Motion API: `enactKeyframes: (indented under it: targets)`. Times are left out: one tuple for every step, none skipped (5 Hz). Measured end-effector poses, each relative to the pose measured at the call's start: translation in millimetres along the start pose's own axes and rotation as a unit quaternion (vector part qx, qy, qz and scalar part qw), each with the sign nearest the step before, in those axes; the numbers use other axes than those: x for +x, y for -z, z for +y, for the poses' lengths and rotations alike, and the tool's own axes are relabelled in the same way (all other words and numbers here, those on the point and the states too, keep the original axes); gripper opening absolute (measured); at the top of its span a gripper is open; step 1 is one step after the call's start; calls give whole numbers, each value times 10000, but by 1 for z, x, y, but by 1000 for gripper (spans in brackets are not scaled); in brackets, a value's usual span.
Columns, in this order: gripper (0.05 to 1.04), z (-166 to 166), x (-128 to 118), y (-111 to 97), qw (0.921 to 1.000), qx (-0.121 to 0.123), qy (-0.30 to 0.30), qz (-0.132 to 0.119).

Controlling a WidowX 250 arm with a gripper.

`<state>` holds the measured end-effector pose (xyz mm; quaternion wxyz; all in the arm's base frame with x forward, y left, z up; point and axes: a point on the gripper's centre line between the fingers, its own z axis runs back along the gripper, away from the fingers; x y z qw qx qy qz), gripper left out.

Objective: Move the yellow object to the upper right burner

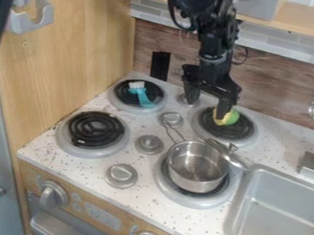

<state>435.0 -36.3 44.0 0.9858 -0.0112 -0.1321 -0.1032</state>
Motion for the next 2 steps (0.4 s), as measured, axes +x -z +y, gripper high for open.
enactKeyframes:
  targets:
    - [1000,0,-19,4,9987,-243,-213,403]
    - [1000,8,-31,8,9974,-254,-337,588]
